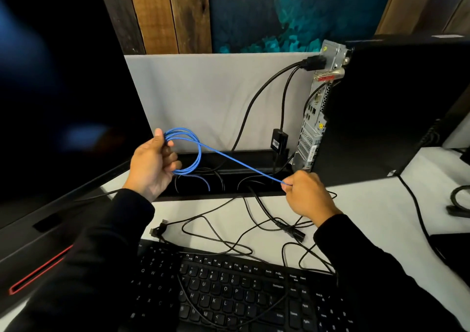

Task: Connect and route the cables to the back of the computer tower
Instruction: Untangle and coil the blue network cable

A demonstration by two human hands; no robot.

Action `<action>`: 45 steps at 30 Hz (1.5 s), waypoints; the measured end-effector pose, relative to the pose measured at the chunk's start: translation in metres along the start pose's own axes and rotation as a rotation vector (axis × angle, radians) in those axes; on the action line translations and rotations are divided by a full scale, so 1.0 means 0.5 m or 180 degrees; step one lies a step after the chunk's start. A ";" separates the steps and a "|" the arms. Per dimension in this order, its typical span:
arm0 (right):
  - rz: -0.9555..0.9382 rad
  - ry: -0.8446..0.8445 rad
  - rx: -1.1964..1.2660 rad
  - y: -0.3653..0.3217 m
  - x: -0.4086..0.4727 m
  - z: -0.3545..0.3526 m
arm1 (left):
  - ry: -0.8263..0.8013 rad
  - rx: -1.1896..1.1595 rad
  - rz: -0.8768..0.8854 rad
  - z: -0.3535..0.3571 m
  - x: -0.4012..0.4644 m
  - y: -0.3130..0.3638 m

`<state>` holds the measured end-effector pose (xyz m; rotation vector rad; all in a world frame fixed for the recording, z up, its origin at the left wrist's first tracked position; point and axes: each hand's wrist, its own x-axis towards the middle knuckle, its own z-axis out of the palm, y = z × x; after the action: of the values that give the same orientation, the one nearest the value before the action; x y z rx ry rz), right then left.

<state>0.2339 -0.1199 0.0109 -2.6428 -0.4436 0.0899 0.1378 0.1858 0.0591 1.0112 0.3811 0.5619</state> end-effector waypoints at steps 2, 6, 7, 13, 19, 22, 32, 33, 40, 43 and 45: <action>0.0002 -0.0034 -0.0180 -0.004 0.002 0.001 | -0.0023 0.0170 0.0115 -0.003 -0.002 -0.003; -0.0210 -0.0289 -0.0277 -0.007 0.005 0.009 | -0.0259 0.0440 0.0239 0.005 -0.008 -0.010; -0.0278 -0.0294 -0.0327 -0.011 0.004 0.011 | -0.0350 0.0457 0.0179 0.009 -0.012 -0.012; -0.0472 0.0236 0.0356 -0.060 -0.005 0.011 | -0.0890 0.0430 -0.0599 0.055 -0.053 -0.029; 0.0111 -0.0310 0.3804 -0.172 -0.024 0.004 | -0.1209 0.0429 -0.0795 0.083 -0.076 -0.046; 0.0647 -0.1057 0.4781 -0.206 -0.029 0.009 | -0.1156 0.0517 -0.0635 0.092 -0.075 -0.055; 0.0703 -0.1752 0.4562 -0.218 -0.052 0.016 | -0.0964 0.1329 0.0229 0.099 -0.081 -0.104; 0.0705 -0.1590 0.4430 -0.220 -0.049 0.020 | -0.0924 0.1309 0.0297 0.100 -0.081 -0.107; -0.0158 -0.0348 0.2926 -0.182 -0.051 -0.003 | -0.0243 0.1081 0.0606 0.077 -0.042 -0.087; -0.0126 -0.0195 0.3097 -0.135 -0.047 -0.043 | 0.0132 0.0813 0.0577 0.033 -0.008 -0.054; 0.0236 0.0078 0.3473 -0.088 -0.034 -0.067 | 0.0113 0.0772 0.0592 0.004 0.006 -0.038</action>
<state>0.2092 -0.1028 0.0600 -1.5799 -0.1881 0.2420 0.1466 0.1784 0.0434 1.2799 0.3953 0.7137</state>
